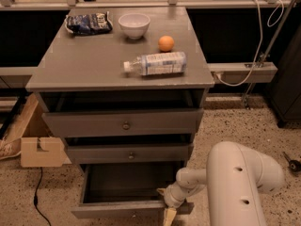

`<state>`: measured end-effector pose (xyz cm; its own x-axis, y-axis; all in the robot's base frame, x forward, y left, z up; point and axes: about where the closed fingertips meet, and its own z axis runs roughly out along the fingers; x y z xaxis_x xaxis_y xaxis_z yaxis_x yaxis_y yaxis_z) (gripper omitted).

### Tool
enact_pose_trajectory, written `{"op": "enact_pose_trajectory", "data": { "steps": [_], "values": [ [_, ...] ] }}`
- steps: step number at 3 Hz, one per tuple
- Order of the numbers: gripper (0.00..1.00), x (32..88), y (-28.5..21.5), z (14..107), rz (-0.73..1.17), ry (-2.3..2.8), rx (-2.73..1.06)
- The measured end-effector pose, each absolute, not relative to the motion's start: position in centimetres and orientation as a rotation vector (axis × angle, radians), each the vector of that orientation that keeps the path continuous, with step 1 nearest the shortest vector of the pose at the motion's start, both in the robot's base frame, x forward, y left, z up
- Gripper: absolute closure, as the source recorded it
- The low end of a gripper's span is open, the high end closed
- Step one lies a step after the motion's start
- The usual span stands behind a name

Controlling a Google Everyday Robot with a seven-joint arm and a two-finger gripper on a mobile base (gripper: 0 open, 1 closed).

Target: Open bottom drawer

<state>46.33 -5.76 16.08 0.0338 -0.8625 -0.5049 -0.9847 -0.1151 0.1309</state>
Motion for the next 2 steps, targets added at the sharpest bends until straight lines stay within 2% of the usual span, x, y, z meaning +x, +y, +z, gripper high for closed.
{"op": "enact_pose_trajectory", "data": {
  "steps": [2],
  "values": [
    [0.00, 45.2, -10.6, 22.4, 0.667, 1.788, -1.962]
  ]
}}
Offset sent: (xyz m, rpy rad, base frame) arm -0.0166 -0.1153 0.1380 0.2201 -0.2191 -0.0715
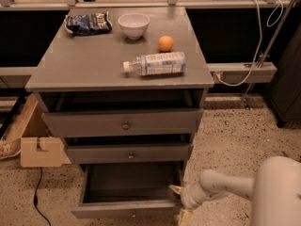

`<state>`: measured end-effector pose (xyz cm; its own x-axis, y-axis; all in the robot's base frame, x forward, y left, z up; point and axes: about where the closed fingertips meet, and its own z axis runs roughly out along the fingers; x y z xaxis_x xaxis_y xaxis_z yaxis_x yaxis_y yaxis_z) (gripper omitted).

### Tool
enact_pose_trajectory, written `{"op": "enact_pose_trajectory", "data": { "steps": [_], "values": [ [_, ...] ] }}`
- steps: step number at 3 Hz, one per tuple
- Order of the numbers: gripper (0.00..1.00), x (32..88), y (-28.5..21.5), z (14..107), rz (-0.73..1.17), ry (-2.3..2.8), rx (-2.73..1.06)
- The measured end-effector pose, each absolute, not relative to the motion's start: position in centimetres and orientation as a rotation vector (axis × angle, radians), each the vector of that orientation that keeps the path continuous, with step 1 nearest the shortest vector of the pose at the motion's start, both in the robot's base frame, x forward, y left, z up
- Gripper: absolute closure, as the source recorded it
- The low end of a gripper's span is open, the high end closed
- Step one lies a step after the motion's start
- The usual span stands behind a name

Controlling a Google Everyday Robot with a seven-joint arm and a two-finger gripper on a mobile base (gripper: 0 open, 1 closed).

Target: Open bottom drawer

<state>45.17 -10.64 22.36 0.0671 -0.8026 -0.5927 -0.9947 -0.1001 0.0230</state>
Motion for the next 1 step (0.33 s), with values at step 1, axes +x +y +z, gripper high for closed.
{"op": "enact_pose_trajectory", "data": {
  "steps": [1],
  "values": [
    [0.00, 44.65, -13.86, 27.28, 0.603, 1.720, -1.914]
  ]
}}
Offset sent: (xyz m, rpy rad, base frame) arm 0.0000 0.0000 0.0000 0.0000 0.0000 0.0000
